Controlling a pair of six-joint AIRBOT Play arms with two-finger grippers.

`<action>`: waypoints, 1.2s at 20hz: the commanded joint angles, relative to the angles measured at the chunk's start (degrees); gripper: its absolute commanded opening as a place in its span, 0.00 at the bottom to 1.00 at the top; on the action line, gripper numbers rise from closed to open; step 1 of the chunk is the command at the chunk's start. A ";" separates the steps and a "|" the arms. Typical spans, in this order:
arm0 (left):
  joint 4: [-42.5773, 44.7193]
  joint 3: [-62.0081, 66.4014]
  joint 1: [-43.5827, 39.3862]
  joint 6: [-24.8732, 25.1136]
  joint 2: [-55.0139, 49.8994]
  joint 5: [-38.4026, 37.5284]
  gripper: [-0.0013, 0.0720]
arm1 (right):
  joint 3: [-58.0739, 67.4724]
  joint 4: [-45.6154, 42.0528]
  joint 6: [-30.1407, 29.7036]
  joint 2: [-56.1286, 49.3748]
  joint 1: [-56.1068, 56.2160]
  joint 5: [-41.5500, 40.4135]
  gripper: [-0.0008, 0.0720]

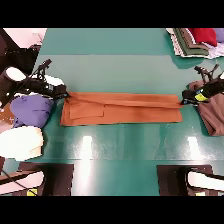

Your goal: Fold the shirts.

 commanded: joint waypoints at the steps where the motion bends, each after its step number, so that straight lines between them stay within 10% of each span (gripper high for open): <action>1: -0.85 3.98 0.07 0.07 -4.66 3.21 0.06 | 6.03 10.84 0.55 -7.56 -1.64 -2.89 0.04; 2: -0.90 4.24 0.07 0.07 -4.61 3.23 0.29 | 7.58 14.62 0.35 -8.83 -2.54 -3.98 0.10; 3: -1.03 4.59 0.07 0.07 -4.61 3.02 0.61 | 9.35 18.01 0.35 -10.10 -3.56 -4.63 0.47; 4: -1.01 4.96 0.07 0.07 -4.52 2.36 0.69 | 10.97 20.20 0.11 -11.08 -4.52 -4.55 0.72; 8: -1.01 6.58 0.04 0.09 -4.42 -4.85 0.67 | 9.64 22.12 -6.21 -9.81 -9.09 1.62 0.72; 10: -1.03 6.58 0.04 0.11 -4.42 -7.21 0.11 | 4.20 22.03 -9.86 -7.54 -12.09 3.34 0.72; 11: -1.27 6.58 0.04 0.09 -4.42 -7.63 0.05 | 1.09 22.03 -11.80 -6.58 -13.60 3.32 0.72; 14: -4.04 6.56 0.04 0.11 -4.44 -8.35 0.05 | -5.88 22.14 -14.36 -6.01 -17.94 2.43 0.92; 24: -5.60 6.51 -1.55 0.11 -4.44 -8.17 0.05 | -10.36 27.10 -20.31 -13.09 -13.33 0.57 0.76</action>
